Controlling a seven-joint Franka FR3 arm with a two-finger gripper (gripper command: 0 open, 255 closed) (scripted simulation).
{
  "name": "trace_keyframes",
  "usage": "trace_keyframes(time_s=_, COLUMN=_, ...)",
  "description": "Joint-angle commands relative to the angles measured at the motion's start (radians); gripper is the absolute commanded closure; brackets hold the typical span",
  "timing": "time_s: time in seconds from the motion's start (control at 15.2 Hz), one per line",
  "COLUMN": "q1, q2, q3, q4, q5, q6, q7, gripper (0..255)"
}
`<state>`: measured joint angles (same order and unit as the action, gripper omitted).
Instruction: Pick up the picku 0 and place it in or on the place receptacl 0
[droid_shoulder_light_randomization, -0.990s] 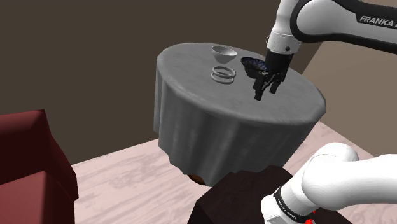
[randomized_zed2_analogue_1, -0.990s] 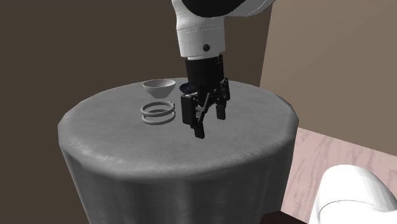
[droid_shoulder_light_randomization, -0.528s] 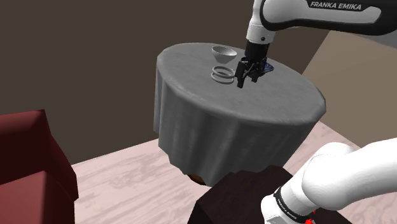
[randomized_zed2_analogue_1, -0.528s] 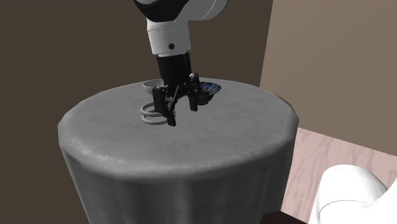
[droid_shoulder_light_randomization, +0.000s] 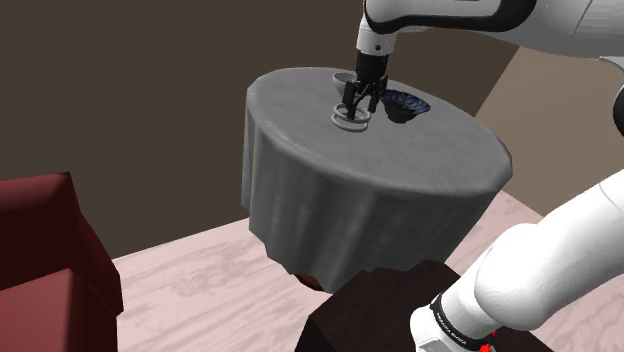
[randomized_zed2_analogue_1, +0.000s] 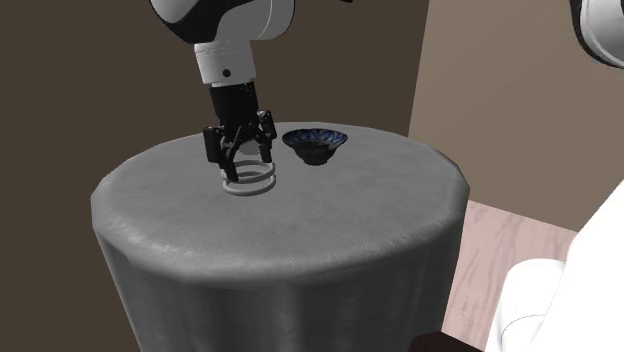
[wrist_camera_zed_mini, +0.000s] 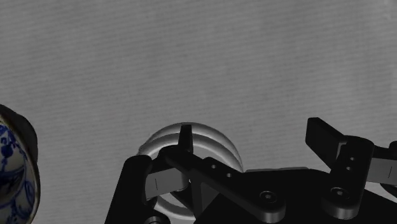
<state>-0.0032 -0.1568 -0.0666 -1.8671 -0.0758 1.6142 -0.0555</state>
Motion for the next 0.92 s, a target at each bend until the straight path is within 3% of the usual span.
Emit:
trace_keyframes(time_s=0.0, q1=0.002, q2=0.084, q3=-0.001, q4=0.09, q5=0.007, q6=-0.005, q7=-0.013, gripper=0)
trace_keyframes(time_s=0.26, q1=-0.001, q2=0.242, q3=-0.004, q4=0.278, q5=0.021, q6=-0.032, q7=-0.043, gripper=0)
trace_keyframes(time_s=0.86, q1=-0.003, q2=0.222, q3=-0.006, q4=0.152, q5=0.019, q6=0.074, q7=-0.041, gripper=0)
